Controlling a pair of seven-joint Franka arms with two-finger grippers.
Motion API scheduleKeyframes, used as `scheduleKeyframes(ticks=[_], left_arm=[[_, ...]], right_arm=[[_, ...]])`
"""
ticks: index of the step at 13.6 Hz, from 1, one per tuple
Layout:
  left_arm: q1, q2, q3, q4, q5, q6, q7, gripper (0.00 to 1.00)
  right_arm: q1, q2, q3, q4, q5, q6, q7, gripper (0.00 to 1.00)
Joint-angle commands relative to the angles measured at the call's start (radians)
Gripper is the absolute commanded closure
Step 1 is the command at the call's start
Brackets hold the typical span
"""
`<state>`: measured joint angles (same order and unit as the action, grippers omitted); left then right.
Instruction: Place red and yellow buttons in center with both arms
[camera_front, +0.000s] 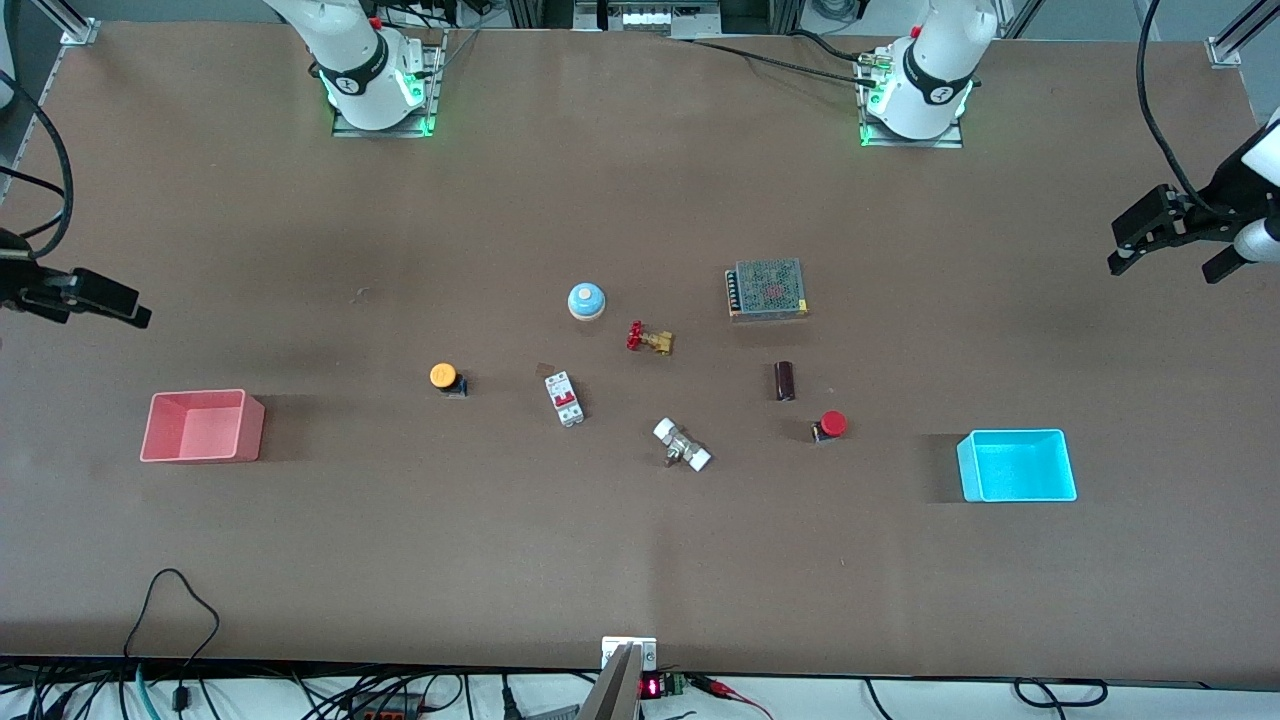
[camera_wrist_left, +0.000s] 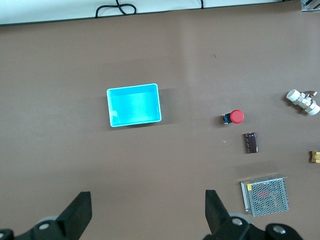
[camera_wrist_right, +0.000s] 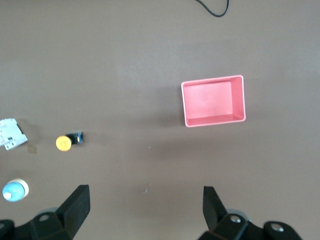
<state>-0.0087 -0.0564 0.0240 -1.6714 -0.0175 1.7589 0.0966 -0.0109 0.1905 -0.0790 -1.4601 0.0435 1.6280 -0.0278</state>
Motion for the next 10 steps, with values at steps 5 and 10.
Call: scheduleKeyframes(ticks=[5, 10], left_arm=[[0.006, -0.003, -0.01, 0.006, -0.009, -0.016, -0.009, 0.0], [0.006, -0.003, -0.012, 0.01, -0.01, -0.018, -0.023, 0.0]], right_arm=[[-0.003, -0.117, 0.03, -0.114, -0.045, -0.017, -0.023, 0.0], [-0.006, -0.134, 0.028, -0.114, -0.045, -0.039, -0.021, 0.0]])
